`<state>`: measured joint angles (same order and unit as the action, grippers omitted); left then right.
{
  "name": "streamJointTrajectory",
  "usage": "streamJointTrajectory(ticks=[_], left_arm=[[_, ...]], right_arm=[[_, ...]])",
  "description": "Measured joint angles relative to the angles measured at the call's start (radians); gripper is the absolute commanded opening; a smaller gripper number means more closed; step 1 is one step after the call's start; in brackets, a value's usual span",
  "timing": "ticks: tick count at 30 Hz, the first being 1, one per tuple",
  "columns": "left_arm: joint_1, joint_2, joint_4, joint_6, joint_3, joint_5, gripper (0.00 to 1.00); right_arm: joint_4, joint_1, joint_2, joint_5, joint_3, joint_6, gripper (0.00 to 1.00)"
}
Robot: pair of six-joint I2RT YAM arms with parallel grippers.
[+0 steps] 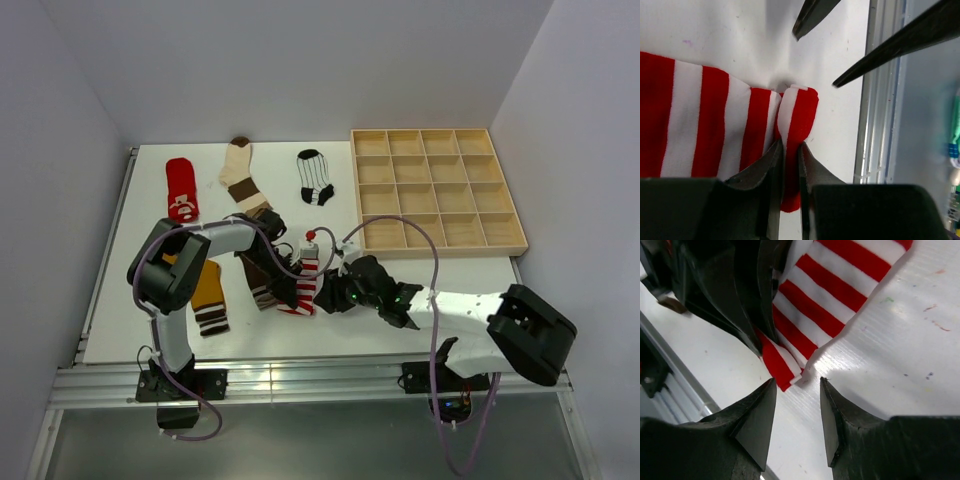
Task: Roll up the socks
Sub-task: Roll the sock at the center of the board.
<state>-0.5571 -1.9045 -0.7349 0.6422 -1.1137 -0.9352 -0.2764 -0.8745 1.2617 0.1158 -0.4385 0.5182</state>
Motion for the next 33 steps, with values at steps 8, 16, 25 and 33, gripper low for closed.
streamJointTrajectory(ticks=[8,16,25,33], left_arm=[[0.038,-0.045,-0.088,0.042,-0.027,-0.037,0.0],[0.04,-0.055,-0.116,0.072,-0.037,-0.039,0.0],[0.042,-0.056,-0.121,0.082,-0.037,-0.041,0.0],[0.058,-0.063,-0.121,0.098,-0.043,-0.028,0.0]], right_arm=[[-0.093,-0.082,0.166,-0.063,-0.04,-0.024,0.51],[-0.152,-0.148,0.222,-0.132,-0.058,-0.027,0.53],[-0.158,-0.2,0.288,-0.187,-0.109,-0.036,0.52],[-0.187,-0.216,0.331,-0.203,-0.136,-0.019,0.17]])
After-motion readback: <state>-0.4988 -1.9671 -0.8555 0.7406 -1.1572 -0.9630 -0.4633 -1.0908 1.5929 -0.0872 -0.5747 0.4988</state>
